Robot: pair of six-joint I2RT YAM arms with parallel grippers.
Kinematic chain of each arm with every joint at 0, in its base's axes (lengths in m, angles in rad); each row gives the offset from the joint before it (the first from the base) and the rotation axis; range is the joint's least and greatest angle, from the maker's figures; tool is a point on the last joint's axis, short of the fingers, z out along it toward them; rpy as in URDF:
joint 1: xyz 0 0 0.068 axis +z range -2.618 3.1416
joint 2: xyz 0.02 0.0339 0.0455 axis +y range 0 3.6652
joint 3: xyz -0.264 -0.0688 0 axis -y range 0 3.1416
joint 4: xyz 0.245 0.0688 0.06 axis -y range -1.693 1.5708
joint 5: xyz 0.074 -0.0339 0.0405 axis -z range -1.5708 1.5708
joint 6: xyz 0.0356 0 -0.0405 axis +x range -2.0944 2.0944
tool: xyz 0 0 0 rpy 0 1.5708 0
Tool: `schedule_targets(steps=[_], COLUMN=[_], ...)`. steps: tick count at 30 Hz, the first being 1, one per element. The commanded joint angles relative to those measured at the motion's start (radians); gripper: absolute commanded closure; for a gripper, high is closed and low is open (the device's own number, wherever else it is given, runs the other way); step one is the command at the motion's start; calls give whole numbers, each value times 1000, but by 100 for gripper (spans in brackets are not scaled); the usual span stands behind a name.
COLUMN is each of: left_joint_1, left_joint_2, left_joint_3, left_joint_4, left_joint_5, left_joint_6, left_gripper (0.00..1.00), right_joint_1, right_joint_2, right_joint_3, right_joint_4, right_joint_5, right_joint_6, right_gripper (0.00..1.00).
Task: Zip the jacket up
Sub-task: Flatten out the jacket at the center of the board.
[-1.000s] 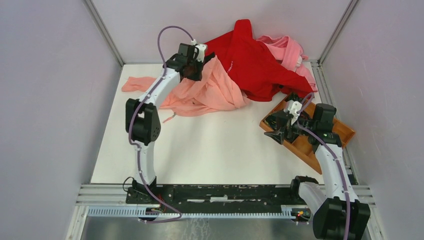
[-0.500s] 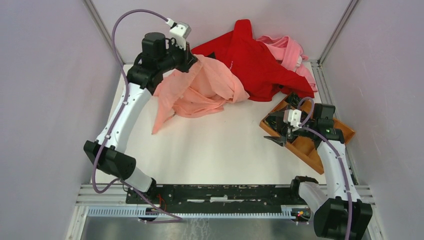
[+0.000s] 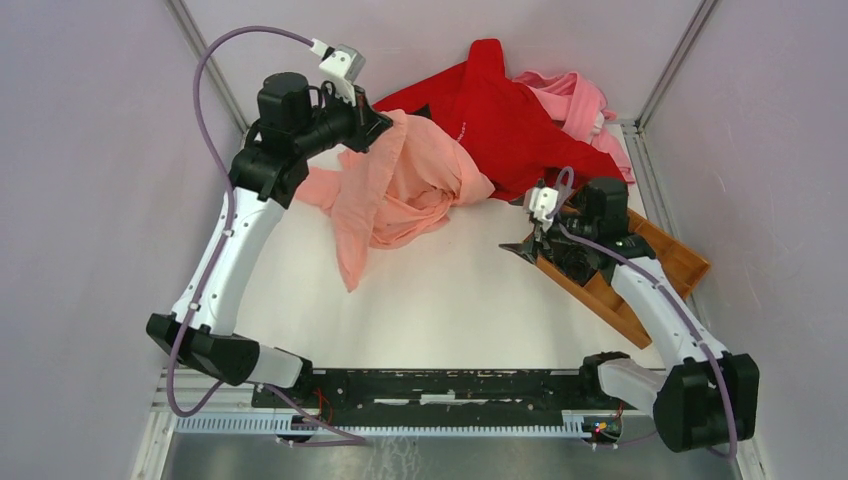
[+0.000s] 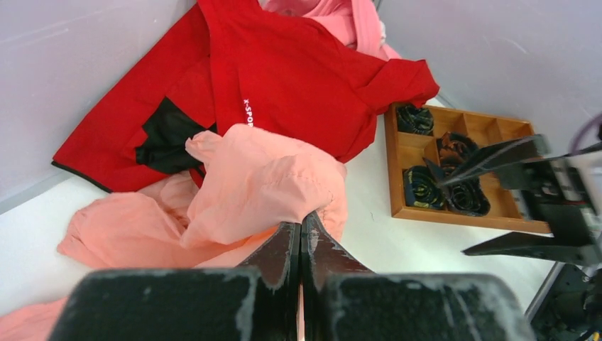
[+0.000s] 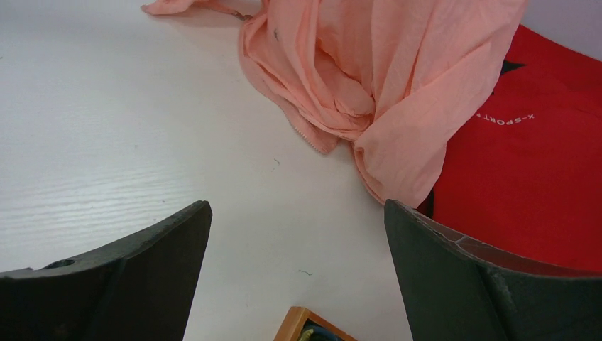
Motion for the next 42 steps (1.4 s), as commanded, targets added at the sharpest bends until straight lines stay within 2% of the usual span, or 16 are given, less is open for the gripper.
schedule_targets(steps=[1,12,18,21,24,25,28,31,32,36,42], left_joint_1=[3,4,3,3,4,4,3,3,4,3,3], left_joint_2=[-84,-165,-209,-231,-252,-258,-280,-309,-320,-361,-425], left_joint_3=[-12,-70,-107,-118,-123,-126,-141,-185,-202,-267,-302], left_joint_4=[63,75,59,44,22,16,-8,-15,-20,-50,-46], left_joint_5=[40,53,39,19,2,-6,-37,-76,-95,-187,-255], left_joint_6=[-52,-83,-81,-73,-60,-54,-38,-22,-16,13,21], left_gripper=[98,98,98,98,98,98,98,98,98,98,98], right_joint_1=[60,142,202,224,228,230,230,228,225,210,210], right_joint_2=[70,315,485,563,622,636,657,618,593,465,435], right_joint_3=[21,127,295,388,460,485,546,613,641,738,1057], right_joint_4=[248,436,413,361,311,291,206,119,104,84,-80], right_joint_5=[179,373,437,491,487,481,466,475,491,547,527], right_joint_6=[229,486,517,503,491,482,457,415,401,351,310], right_gripper=[2,2,3,7,22,31,71,97,100,100,100])
